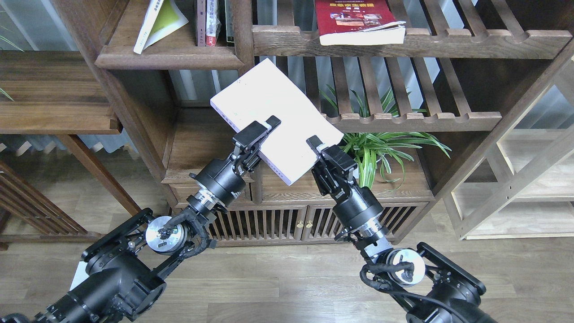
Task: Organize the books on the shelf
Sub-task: 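Grip the white book with both grippers and turn it upright, then carry the white book with the left gripper up to the top shelf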
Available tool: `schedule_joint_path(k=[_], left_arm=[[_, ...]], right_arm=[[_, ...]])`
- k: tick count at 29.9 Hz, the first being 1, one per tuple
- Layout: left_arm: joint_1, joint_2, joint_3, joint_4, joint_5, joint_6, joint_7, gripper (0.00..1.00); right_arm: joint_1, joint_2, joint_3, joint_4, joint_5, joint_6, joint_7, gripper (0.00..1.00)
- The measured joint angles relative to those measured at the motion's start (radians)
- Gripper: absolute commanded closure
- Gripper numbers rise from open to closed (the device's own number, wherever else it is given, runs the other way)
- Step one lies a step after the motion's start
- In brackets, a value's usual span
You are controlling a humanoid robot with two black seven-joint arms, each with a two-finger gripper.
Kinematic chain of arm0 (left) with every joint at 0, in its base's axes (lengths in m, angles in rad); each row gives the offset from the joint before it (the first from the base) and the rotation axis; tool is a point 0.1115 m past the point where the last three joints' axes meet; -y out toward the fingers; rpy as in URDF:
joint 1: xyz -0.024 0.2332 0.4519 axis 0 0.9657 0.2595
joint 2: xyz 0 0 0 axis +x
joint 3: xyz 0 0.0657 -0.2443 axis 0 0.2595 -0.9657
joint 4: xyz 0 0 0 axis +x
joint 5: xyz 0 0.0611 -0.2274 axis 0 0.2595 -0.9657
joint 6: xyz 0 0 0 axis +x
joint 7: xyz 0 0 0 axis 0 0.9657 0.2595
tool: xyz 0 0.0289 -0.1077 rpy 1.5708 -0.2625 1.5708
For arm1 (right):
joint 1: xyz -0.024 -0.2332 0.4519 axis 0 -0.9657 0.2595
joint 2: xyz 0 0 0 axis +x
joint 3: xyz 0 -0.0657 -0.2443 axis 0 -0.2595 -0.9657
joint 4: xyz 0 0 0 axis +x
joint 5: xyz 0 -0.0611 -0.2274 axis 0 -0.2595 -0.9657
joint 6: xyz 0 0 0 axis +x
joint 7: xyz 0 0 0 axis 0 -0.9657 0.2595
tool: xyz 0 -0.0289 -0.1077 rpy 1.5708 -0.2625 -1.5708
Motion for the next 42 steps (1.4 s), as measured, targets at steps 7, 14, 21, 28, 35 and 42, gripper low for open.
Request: schedule_joint_path(k=[7, 14, 21, 28, 35, 42], left_arm=[[0.000, -0.001, -0.001, -0.003, 0.001, 0.000, 0.030, 0.98], [0.000, 0.000, -0.003, -0.001, 0.000, 0.000, 0.030, 0.98], [-0.003, 0.000, 0.003, -0.030, 0.013, 0.000, 0.032, 0.98], [-0.004, 0.006, 0.005, -0.141, 0.121, 0.000, 0.034, 0.97], [0.001, 0.155, 0.005, -0.274, 0.207, 0.000, 0.034, 0.96], [0.000, 0.315, -0.015, -0.397, 0.307, 0.000, 0.032, 0.97]], right_arm=[[0.003, 0.003, 0.010, 0.001, -0.007, 0.000, 0.000, 0.39], [0.011, 0.003, 0.029, 0.001, -0.008, 0.000, 0.000, 0.31], [0.011, 0.003, 0.101, -0.016, -0.011, 0.000, 0.001, 0.29], [0.014, 0.005, 0.206, -0.066, -0.012, 0.000, 0.011, 0.25], [0.033, 0.004, 0.234, -0.087, -0.012, 0.000, 0.012, 0.24], [0.046, 0.005, 0.233, -0.118, -0.011, 0.000, 0.013, 0.24]])
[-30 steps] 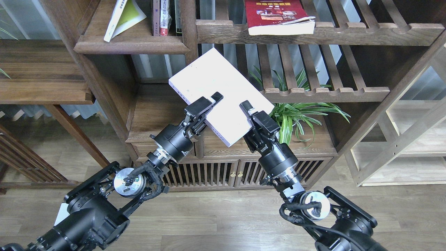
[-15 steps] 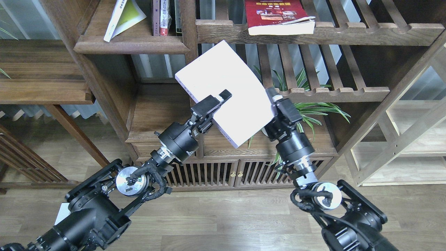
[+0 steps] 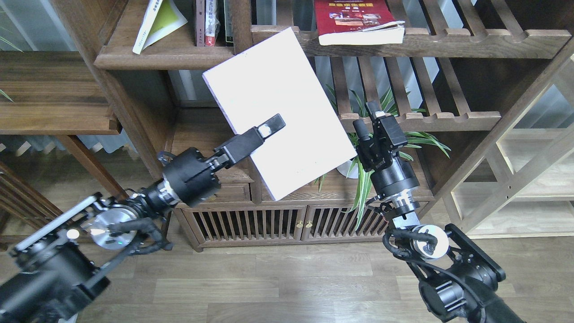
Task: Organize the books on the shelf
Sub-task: 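Carry the white book with the left gripper up to the top shelf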
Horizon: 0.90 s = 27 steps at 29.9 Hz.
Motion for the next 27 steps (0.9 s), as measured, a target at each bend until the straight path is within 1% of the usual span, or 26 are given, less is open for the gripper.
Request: schedule_joint_path(k=[3, 7, 9, 13, 16, 18, 23, 27], left_arm=[[-0.004, 0.058, -0.017, -0.044, 0.044, 0.000, 0.000, 0.97], [-0.006, 0.131, -0.082, -0.103, 0.124, 0.000, 0.006, 0.97], [-0.006, 0.158, -0.125, -0.129, 0.160, 0.000, 0.021, 0.97], [-0.005, 0.210, -0.247, -0.173, 0.226, 0.000, 0.071, 0.98], [-0.001, 0.243, -0.325, -0.182, 0.259, 0.000, 0.107, 0.99], [0.000, 0.269, -0.366, -0.185, 0.279, 0.000, 0.120, 1.00], [0.007, 0.348, -0.453, -0.192, 0.307, 0.000, 0.130, 1.00], [0.039, 0.369, -0.528, -0.198, 0.310, 0.000, 0.130, 1.00]], right_arm=[[0.011, 0.001, -0.001, -0.014, 0.000, 0.000, 0.000, 0.24], [0.023, -0.002, -0.002, -0.033, -0.001, 0.000, 0.000, 0.24], [0.030, -0.005, -0.002, -0.039, -0.003, 0.000, -0.002, 0.24], [0.040, -0.016, 0.000, -0.052, -0.004, 0.000, -0.005, 0.24], [0.042, -0.019, 0.000, -0.056, -0.004, 0.000, -0.008, 0.24], [0.044, -0.021, 0.000, -0.057, -0.005, 0.000, -0.009, 0.24], [0.056, -0.031, -0.002, -0.057, -0.005, 0.000, -0.009, 0.24], [0.058, -0.035, -0.004, -0.057, -0.005, 0.000, -0.010, 0.23]])
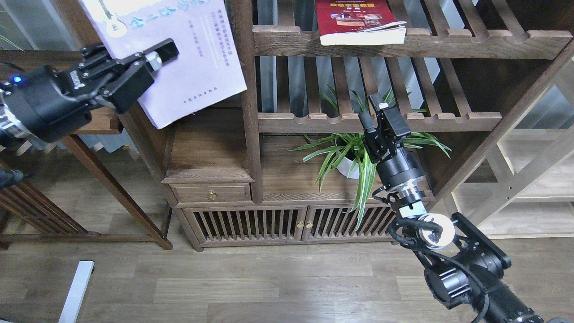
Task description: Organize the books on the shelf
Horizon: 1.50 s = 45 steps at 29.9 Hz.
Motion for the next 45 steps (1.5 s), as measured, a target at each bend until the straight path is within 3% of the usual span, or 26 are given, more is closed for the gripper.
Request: schedule_joint_path(k=[9, 21, 34, 45], left_arm=[[0.059, 0.007, -0.175, -0.021, 0.002, 0.000, 0.030, 1.00], [0.108, 0.005, -0.333, -0.006, 0.002, 0.004, 0.033, 1.00], [0.107, -0.012, -0.380, -0.008, 0.002, 0.225, 0.031, 1.00], [0.049, -0.016, -0.313, -0.009, 0.024, 0.423, 0.034, 1.00]], right_arm=[[-0.002, 0.002, -0.012, -0.005, 0.000, 0.000, 0.000, 0.21], [0.008, 0.009, -0.026, -0.008, 0.000, 0.000, -0.001, 0.21], [0.035, 0.003, -0.056, -0.008, -0.003, 0.000, -0.001, 0.21], [0.029, -0.021, -0.046, -0.004, -0.002, 0.000, -0.001, 0.21]])
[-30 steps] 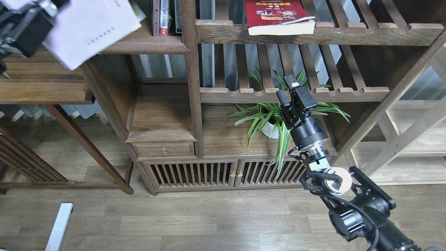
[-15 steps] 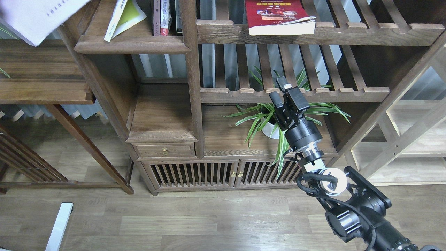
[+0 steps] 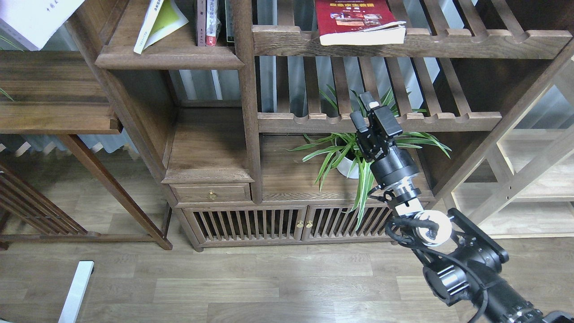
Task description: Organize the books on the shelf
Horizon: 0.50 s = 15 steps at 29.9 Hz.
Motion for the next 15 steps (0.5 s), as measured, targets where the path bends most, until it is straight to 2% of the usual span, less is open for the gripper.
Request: schedule_joint_path(k=[5, 15], left_arm=[[-0.064, 0.000, 0.059, 0.007, 0.033, 0.056, 0.001, 0.99], [-0.309, -0.002, 0.304, 0.092, 0.076, 0.151, 0.001, 0.99]], right_arm=[[0.001, -0.040, 0.012, 0.001, 0.000, 0.000, 0.000, 0.21], [-0.004, -0.112, 0.024, 0.000, 0.002, 0.000, 0.000, 0.21]])
